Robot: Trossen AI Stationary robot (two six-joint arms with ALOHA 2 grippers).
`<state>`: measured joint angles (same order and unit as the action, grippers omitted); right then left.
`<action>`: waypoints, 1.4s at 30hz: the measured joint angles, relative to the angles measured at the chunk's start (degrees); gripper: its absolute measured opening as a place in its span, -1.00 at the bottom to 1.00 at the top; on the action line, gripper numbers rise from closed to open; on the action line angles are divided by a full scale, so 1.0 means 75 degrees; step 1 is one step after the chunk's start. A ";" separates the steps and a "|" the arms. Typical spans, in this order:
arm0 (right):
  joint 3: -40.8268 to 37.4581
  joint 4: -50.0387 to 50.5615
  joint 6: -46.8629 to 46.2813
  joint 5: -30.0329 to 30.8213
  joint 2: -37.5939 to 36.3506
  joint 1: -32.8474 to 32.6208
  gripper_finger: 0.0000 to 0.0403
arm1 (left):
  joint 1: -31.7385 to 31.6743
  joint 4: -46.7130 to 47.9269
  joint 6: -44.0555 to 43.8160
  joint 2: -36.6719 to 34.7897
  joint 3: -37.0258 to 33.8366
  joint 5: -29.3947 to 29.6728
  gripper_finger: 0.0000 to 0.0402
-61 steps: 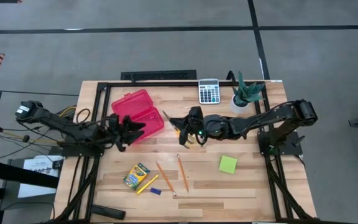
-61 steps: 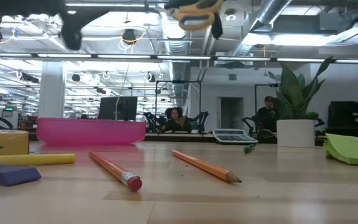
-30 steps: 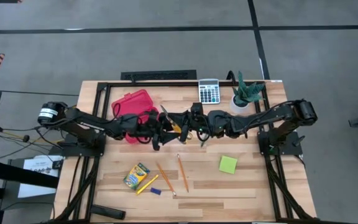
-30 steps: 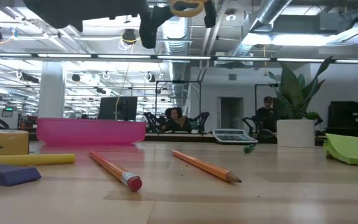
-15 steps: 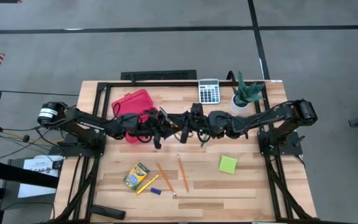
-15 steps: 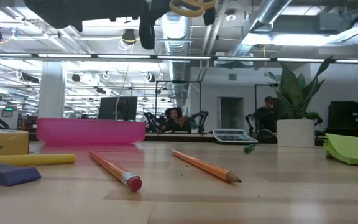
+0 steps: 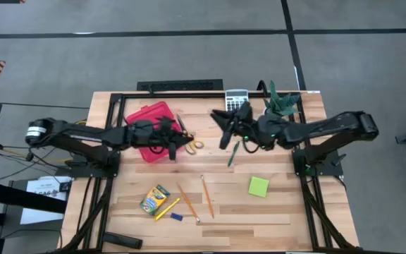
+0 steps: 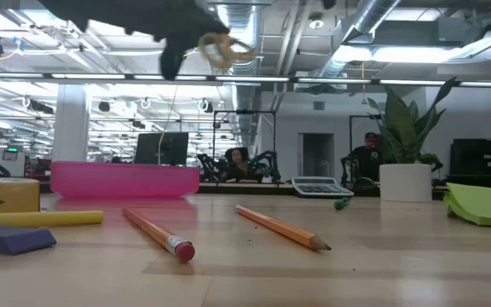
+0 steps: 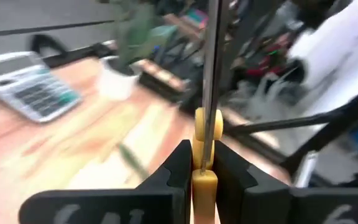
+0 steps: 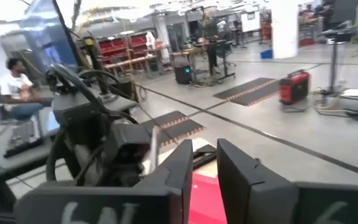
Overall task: Pack school essentials
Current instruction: Put the yellow scissors into the red supply box
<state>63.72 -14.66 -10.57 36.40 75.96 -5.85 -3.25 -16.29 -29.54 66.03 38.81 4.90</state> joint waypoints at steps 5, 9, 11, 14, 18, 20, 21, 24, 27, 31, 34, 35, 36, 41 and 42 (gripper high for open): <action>-0.0001 0.1015 0.0002 0.0027 -0.0615 0.0006 -0.54 | -0.0623 0.3424 0.0190 -0.0945 0.0483 -0.0354 -0.88; -0.0003 0.1347 0.0012 0.0023 -0.0842 0.0000 -0.54 | -0.1106 0.6260 0.0629 -0.1162 0.1100 -0.0432 -0.88; -0.0003 0.1395 0.0012 0.0019 -0.0854 0.0000 -0.54 | -0.1364 0.7139 0.0872 -0.1160 0.1276 -0.0332 -0.88; -0.0003 0.1513 0.0012 0.0012 -0.0848 0.0000 -0.54 | -0.1691 0.7636 0.1240 -0.1032 0.1335 -0.0356 -0.88; -0.0003 0.1571 0.0009 -0.0003 -0.0749 -0.0002 -0.54 | -0.2016 0.8273 0.1717 -0.0531 0.1326 -0.0407 -0.88; -0.0020 0.1655 0.0006 -0.0017 -0.0723 -0.0020 -0.54 | -0.2130 0.8639 0.2090 -0.0182 0.1326 -0.0618 -0.88; -0.0019 0.1631 0.0004 -0.0020 -0.0718 -0.0020 -0.54 | -0.2171 0.8700 0.2276 0.0031 0.1326 -0.0774 -0.88; -0.0003 0.1666 -0.0130 -0.0036 -0.0675 -0.0020 -0.54 | -0.2274 0.8902 0.2806 0.0660 0.1323 -0.1084 -0.88; -0.0009 0.1761 -0.0247 -0.0058 -0.0667 -0.0020 -0.54 | -0.2373 0.8826 0.3225 0.1219 0.1323 -0.1293 -0.88; -0.0006 0.1881 -0.0268 -0.0058 -0.0673 -0.0023 -0.54 | -0.2515 0.8655 0.3706 0.1743 0.1323 -0.1587 -0.86; -0.0006 0.1904 -0.0268 -0.0058 -0.0673 -0.0023 -0.54 | -0.2619 0.8482 0.3988 0.2027 0.1326 -0.1904 -0.88; -0.0006 0.1920 -0.0268 -0.0058 -0.0673 -0.0023 -0.54 | -0.2650 0.8472 0.4076 0.2101 0.1326 -0.2027 -0.88; -0.0006 0.1922 -0.0268 -0.0058 -0.0673 -0.0023 -0.54 | -0.2672 0.8438 0.4171 0.2168 0.1328 -0.2135 -0.88; -0.0006 0.1919 -0.0262 -0.0058 -0.0673 -0.0020 -0.54 | -0.2782 0.8442 0.4641 0.2384 0.1331 -0.2576 -0.85; -0.0006 0.1914 -0.0237 -0.0058 -0.0673 -0.0020 -0.54 | -0.2785 0.8440 0.4678 0.2398 0.1331 -0.2716 -0.85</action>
<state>63.68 -0.31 -12.34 35.97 70.91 -6.00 -24.14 47.01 5.54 84.02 48.80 -15.47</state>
